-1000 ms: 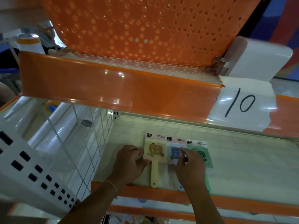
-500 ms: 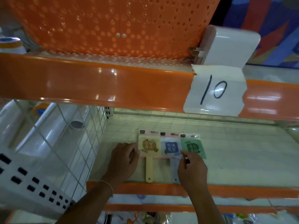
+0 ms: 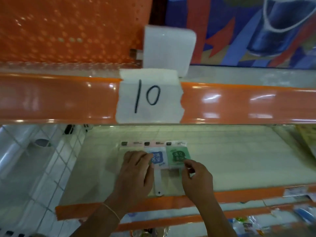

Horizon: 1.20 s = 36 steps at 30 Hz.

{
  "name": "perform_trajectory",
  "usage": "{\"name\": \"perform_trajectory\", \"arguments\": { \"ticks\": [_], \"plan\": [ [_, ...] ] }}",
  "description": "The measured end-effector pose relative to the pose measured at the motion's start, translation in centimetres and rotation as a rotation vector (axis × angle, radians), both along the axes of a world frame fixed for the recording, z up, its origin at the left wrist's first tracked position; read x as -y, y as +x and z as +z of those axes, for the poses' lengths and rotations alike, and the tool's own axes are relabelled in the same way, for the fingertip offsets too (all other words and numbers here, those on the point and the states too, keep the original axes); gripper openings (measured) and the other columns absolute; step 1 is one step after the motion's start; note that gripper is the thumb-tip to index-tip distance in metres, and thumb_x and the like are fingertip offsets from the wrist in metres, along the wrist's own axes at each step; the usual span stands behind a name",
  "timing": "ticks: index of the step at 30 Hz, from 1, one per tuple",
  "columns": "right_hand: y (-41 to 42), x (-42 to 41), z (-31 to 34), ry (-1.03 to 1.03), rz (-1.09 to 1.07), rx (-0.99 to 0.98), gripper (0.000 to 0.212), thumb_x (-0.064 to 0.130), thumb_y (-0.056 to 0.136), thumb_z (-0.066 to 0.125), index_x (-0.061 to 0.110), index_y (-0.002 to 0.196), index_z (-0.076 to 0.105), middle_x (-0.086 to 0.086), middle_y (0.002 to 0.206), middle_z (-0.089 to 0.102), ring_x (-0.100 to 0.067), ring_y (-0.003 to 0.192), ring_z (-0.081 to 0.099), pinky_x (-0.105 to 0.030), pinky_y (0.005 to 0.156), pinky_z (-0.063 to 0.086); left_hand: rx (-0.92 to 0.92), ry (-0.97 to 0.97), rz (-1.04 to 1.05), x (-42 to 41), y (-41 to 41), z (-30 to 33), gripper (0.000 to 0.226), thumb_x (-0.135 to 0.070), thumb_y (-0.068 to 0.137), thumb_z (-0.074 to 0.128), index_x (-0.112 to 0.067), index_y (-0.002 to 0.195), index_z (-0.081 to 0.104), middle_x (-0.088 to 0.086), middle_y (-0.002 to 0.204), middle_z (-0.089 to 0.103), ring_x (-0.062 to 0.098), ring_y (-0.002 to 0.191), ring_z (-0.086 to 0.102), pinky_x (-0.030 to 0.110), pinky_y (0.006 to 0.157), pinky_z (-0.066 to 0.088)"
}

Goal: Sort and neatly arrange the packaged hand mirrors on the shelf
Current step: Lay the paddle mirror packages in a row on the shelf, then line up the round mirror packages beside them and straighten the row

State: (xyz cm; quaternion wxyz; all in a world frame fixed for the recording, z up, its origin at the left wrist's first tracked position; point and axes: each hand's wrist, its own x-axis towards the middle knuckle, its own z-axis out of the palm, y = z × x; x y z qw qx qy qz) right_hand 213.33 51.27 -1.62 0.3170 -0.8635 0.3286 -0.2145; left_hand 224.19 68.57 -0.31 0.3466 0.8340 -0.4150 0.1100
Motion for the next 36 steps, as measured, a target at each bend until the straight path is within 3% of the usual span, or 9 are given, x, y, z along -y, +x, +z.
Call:
{"name": "perform_trajectory", "arguments": {
  "ticks": [5,8,13,17,21,25,29,32,36],
  "plan": [
    [-2.8,6.2,0.8,0.021,-0.027,0.021,0.030,0.023,0.091,0.060,0.016,0.120,0.065,0.000,0.110,0.067,-0.008,0.090,0.061,-0.018,0.079,0.047,-0.231,0.053,-0.058,9.2,-2.7,1.9,0.029,-0.028,0.093,0.052,-0.016,0.118,0.063,-0.002,0.114,0.060,0.015,0.109,0.055,0.021,0.091,0.042],
    [-5.6,11.8,1.3,0.009,-0.063,0.036,0.031,0.024,0.091,0.061,0.015,0.120,0.064,-0.002,0.110,0.068,-0.010,0.093,0.063,-0.022,0.080,0.050,-0.361,0.108,-0.132,16.3,-4.4,2.1,0.038,-0.032,0.096,0.052,-0.020,0.131,0.053,-0.004,0.130,0.054,0.014,0.121,0.050,0.030,0.103,0.041],
    [-10.6,22.2,2.0,-0.019,-0.163,0.037,0.036,0.028,0.091,0.061,0.015,0.124,0.061,-0.002,0.113,0.067,-0.009,0.095,0.060,-0.017,0.080,0.042,-0.413,0.130,-0.225,27.7,-8.5,2.0,0.043,-0.034,0.095,0.051,-0.019,0.136,0.049,0.001,0.134,0.053,0.014,0.121,0.050,0.033,0.102,0.043],
    [-14.3,30.2,1.7,-0.046,-0.247,-0.002,0.043,0.031,0.090,0.062,0.010,0.127,0.059,-0.010,0.122,0.064,-0.023,0.106,0.062,-0.029,0.089,0.048,-0.403,0.216,-0.288,34.8,-11.6,2.2,0.049,-0.038,0.097,0.046,-0.020,0.142,0.040,-0.002,0.146,0.042,0.013,0.133,0.039,0.026,0.109,0.032],
    [-17.8,38.8,1.8,-0.140,-0.395,-0.052,0.047,0.030,0.085,0.066,0.002,0.122,0.060,-0.023,0.114,0.064,-0.040,0.104,0.061,-0.040,0.088,0.049,-0.458,0.252,-0.325,39.6,-13.6,2.4,0.049,-0.041,0.098,0.045,-0.023,0.143,0.039,-0.003,0.147,0.042,0.014,0.131,0.042,0.031,0.109,0.036],
    [-19.2,46.7,1.3,-0.199,-0.490,-0.195,0.065,0.046,0.077,0.062,0.004,0.127,0.054,-0.024,0.125,0.057,-0.043,0.118,0.050,-0.049,0.098,0.044,-0.478,0.285,-0.335,42.8,-14.8,2.4,0.049,-0.043,0.098,0.042,-0.024,0.142,0.039,-0.003,0.145,0.043,0.013,0.132,0.041,0.034,0.109,0.037],
    [-18.6,50.3,0.7,-0.149,-0.462,-0.506,0.088,0.062,0.079,0.057,0.017,0.147,0.023,-0.014,0.158,0.019,-0.039,0.143,0.016,-0.052,0.116,0.019,-0.509,0.286,-0.329,44.4,-15.6,2.2,0.048,-0.042,0.098,0.043,-0.022,0.141,0.041,-0.002,0.143,0.046,0.011,0.131,0.042,0.035,0.108,0.039],
    [-17.9,50.6,0.3,-0.154,-0.438,-0.593,0.083,0.051,0.080,0.059,0.023,0.148,0.020,-0.013,0.160,0.009,-0.040,0.145,0.005,-0.056,0.116,0.008,-0.536,0.265,-0.304,44.9,-15.8,2.2,0.047,-0.042,0.098,0.043,-0.023,0.140,0.042,-0.002,0.141,0.048,0.011,0.128,0.044,0.033,0.106,0.041],
    [-17.4,49.7,0.0,-0.191,-0.405,-0.595,0.063,0.031,0.081,0.052,0.025,0.142,0.035,-0.007,0.157,0.023,-0.037,0.142,0.014,-0.054,0.114,0.015,-0.549,0.266,-0.284,44.9,-15.8,1.9,0.045,-0.042,0.098,0.042,-0.023,0.139,0.043,-0.002,0.140,0.048,0.011,0.127,0.045,0.032,0.106,0.039]
  ]
}}
